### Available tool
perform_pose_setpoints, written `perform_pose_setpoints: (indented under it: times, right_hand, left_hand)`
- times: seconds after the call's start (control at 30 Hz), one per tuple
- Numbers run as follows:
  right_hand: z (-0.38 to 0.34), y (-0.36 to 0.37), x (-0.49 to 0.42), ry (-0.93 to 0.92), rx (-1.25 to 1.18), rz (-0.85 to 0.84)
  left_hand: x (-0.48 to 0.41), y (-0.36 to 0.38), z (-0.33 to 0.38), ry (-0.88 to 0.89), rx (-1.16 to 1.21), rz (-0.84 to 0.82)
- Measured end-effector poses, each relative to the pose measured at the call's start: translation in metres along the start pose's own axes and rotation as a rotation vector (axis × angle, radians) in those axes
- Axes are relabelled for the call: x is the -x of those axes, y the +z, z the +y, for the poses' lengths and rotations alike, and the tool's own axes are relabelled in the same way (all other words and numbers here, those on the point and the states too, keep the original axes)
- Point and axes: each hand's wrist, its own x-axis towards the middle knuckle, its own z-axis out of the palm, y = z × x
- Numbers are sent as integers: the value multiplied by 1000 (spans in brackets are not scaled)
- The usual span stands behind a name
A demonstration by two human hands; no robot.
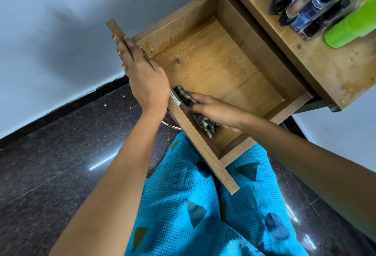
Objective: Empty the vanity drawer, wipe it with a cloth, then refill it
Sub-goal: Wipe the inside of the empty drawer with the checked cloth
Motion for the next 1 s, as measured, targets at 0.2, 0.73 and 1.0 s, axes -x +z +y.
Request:
perform_pose_setpoints:
  times: [0.2, 0.73, 1.0]
  right_hand:
    - [-6, 3, 45, 208, 509, 9]
    - [-42, -1, 38, 486, 657, -341]
    - [-38, -6, 39, 544, 659, -282]
  left_hand:
    - [0, 0, -1, -2, 1, -5]
    - [3, -5, 5, -52, -61, -30]
    - [2, -3, 2, -47, -52, -17]
